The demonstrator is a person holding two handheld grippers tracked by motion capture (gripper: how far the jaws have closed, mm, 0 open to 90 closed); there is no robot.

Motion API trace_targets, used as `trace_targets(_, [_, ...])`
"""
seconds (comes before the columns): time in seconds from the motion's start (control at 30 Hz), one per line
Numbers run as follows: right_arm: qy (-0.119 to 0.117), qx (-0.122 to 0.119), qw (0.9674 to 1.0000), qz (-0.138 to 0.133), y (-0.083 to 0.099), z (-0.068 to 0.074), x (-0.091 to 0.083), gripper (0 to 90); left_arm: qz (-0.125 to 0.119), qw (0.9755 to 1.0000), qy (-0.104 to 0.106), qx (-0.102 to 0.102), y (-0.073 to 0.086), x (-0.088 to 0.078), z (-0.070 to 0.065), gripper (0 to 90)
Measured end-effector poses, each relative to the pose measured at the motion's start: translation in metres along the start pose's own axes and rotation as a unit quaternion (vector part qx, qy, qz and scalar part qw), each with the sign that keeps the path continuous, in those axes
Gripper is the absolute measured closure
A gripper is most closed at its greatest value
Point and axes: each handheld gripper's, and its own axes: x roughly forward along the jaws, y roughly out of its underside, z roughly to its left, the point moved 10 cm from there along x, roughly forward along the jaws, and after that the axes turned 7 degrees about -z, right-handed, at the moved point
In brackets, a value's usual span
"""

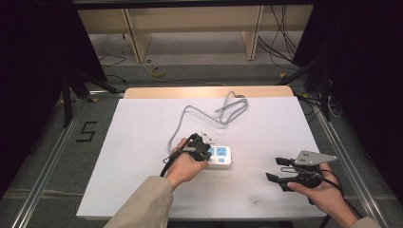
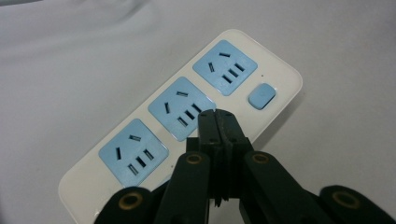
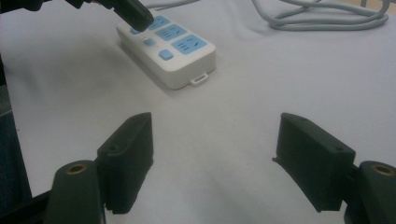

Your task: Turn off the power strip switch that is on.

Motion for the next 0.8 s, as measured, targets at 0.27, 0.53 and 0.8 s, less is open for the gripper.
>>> trace_targets(0.27, [-0.002,0.001,1.0000,0.005,0.0018,0.0004,0.0006,27.9,0.010,0.9999,0.006,-0.007,-0.0020,0.0030,0.0001,90.0])
trace_targets(0.53, [-0.002,0.002,1.0000,0.005,0.0018,0.0005,0.0008,27.9,0.009,0.9999,0.008,-0.004,-0.0060,0.0050,-0.0017,90.0])
trace_targets(0.8, [-0.001,0.000,1.0000,0.005,0.0025,0.0008,-0.0003,27.9,0.018,0.9998,0.009,-0.006,-0.0047,0.0066,-0.0027,90.0])
